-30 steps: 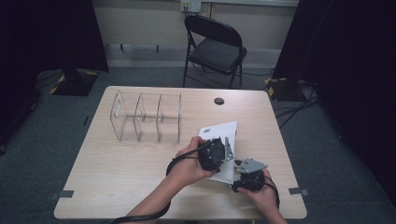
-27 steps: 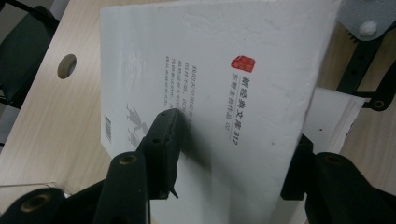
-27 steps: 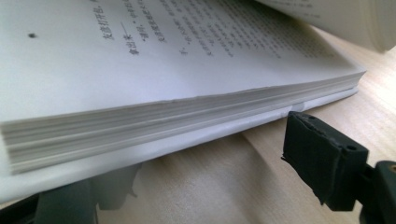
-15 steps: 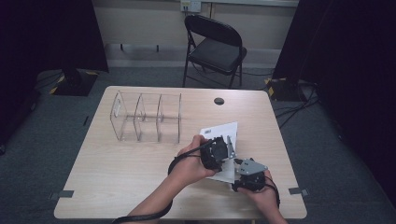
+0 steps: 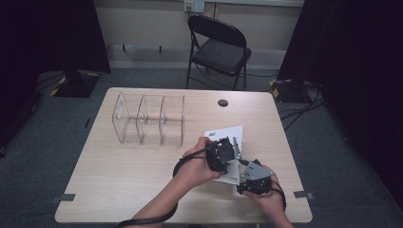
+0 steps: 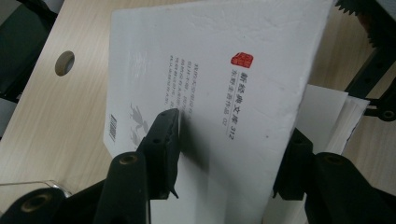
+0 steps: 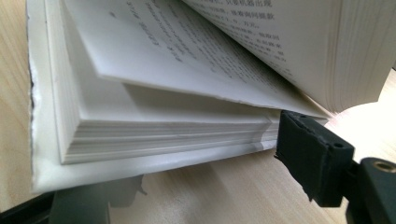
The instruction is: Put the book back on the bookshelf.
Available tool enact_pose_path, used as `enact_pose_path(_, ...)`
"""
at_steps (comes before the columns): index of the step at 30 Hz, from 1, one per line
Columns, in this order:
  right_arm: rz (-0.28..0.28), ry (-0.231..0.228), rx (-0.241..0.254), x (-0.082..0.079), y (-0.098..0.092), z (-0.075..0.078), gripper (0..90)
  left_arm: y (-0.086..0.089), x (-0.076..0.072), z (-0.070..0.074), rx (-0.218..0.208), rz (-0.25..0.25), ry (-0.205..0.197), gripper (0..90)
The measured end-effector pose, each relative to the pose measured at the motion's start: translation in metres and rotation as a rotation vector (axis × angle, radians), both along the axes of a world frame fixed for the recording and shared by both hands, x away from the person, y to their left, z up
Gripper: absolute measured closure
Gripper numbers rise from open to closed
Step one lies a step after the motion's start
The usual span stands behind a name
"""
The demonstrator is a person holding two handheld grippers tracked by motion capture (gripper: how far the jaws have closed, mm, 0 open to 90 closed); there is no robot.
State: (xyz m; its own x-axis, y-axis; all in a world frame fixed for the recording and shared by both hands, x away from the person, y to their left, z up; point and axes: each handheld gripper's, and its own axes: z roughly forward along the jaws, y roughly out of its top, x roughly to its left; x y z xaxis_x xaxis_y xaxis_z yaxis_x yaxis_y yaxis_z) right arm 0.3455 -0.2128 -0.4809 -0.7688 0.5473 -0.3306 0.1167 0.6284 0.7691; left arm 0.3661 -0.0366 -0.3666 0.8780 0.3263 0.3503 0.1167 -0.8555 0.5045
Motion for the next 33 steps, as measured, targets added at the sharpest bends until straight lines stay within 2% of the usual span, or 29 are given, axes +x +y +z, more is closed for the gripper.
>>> enact_pose_path(8, -0.030, 0.043, 0.014, -0.001, -0.003, -0.003, 24.8, 0.002, 0.000, 0.000, -0.002, 0.002, 0.004, 50.4)
enact_pose_path(12, -0.018, 0.018, 0.001, 0.000, -0.004, -0.002, 25.1, 0.001, -0.001, 0.000, 0.003, 0.001, 0.004, 50.4)
enact_pose_path(14, -0.013, 0.021, -0.010, 0.000, -0.003, -0.001, 25.4, 0.000, -0.002, 0.000, 0.011, 0.001, 0.001, 50.5)
enact_pose_path(18, 0.012, -0.034, -0.062, -0.001, -0.001, 0.004, 25.5, -0.002, -0.003, 0.000, 0.013, 0.005, -0.008, 51.2)
enact_pose_path(22, 0.072, -0.079, -0.097, -0.002, 0.002, 0.007, 25.9, -0.002, -0.004, 0.003, 0.009, 0.008, -0.004, 51.7)
enact_pose_path(25, 0.130, -0.120, -0.138, -0.006, 0.006, 0.010, 32.3, -0.002, -0.004, 0.003, 0.003, 0.007, -0.005, 51.6)
enact_pose_path(27, 0.156, -0.130, -0.135, -0.009, 0.008, 0.011, 37.1, -0.001, -0.004, 0.003, -0.012, 0.007, -0.005, 51.3)
enact_pose_path(29, 0.156, -0.140, -0.132, -0.009, 0.007, 0.013, 44.5, 0.000, -0.003, 0.001, -0.037, 0.001, -0.006, 50.1)
enact_pose_path(30, 0.147, -0.164, -0.142, -0.011, 0.006, 0.015, 49.9, 0.001, -0.003, 0.000, -0.046, -0.007, -0.005, 49.2)
enact_pose_path(33, 0.138, -0.173, -0.148, -0.012, 0.006, 0.023, 54.2, 0.002, -0.003, -0.003, -0.098, -0.027, 0.012, 45.3)
